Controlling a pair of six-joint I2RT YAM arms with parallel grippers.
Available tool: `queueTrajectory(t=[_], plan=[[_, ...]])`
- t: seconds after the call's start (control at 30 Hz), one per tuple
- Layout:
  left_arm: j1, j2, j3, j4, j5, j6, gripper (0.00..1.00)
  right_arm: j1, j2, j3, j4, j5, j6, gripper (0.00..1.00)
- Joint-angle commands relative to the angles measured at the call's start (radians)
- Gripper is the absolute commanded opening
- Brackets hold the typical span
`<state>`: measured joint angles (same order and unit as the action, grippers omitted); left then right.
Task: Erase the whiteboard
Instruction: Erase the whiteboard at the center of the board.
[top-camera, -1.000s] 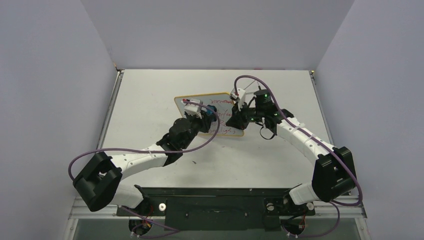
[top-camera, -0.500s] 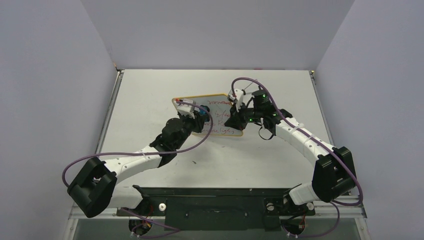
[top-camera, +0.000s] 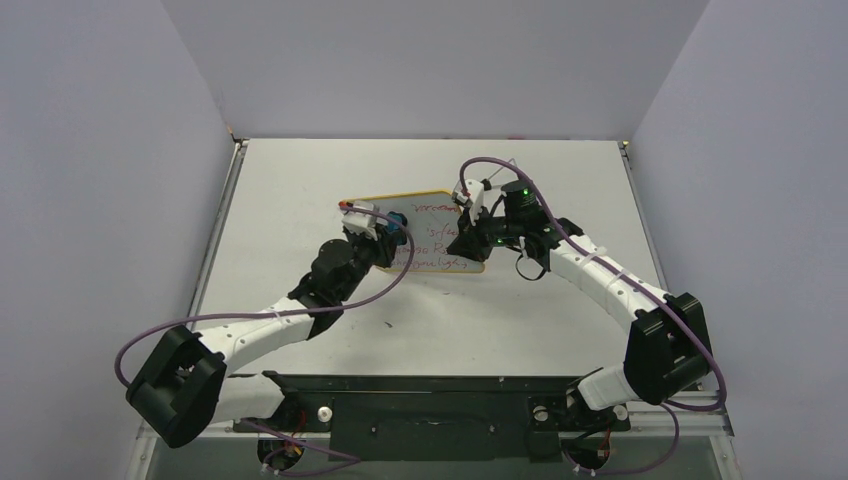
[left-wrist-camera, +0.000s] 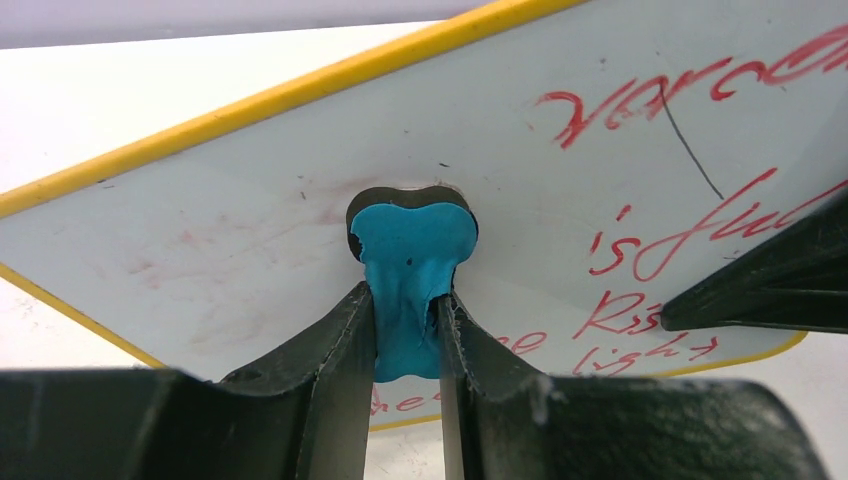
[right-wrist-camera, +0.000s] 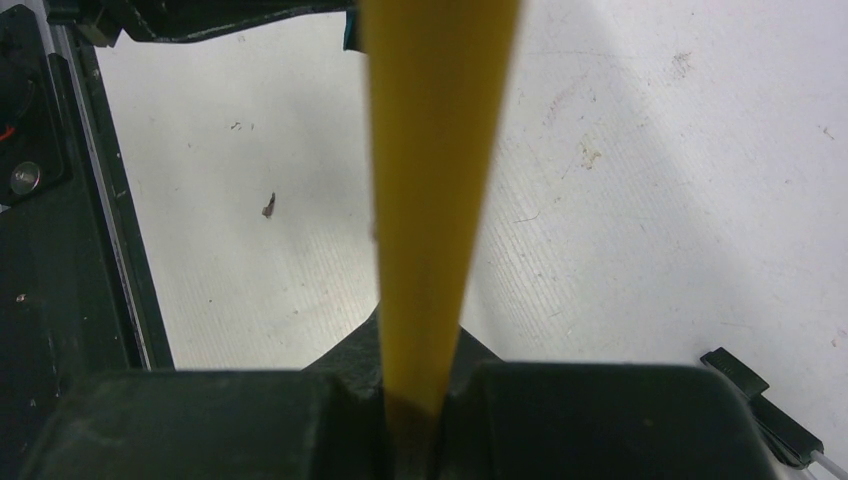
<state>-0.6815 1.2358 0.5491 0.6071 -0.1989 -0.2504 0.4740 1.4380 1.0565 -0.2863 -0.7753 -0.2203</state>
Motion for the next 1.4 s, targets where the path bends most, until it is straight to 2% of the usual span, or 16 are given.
queueTrajectory(t=[0.0, 0.4, 0.83, 1.37], plan=[[0.023, -0.021, 0.008, 0.035, 0.028, -0.009, 0.0, 0.022, 0.011, 0.026, -0.041, -0.052, -0.015, 0.0], [-0.076, 0.025, 0.029, 0.081, 0.069, 0.012, 0.0, 0.027, 0.021, 0.031, -0.051, -0.055, -0.023, 0.0], [0.019, 0.045, 0.093, 0.031, 0.064, 0.009, 0.0, 0.031, 0.018, 0.035, -0.056, -0.052, -0.026, 0.0], [-0.053, -0.024, 0.164, 0.104, 0.063, 0.028, 0.0, 0.031, 0.029, 0.038, -0.06, -0.053, -0.027, 0.0]])
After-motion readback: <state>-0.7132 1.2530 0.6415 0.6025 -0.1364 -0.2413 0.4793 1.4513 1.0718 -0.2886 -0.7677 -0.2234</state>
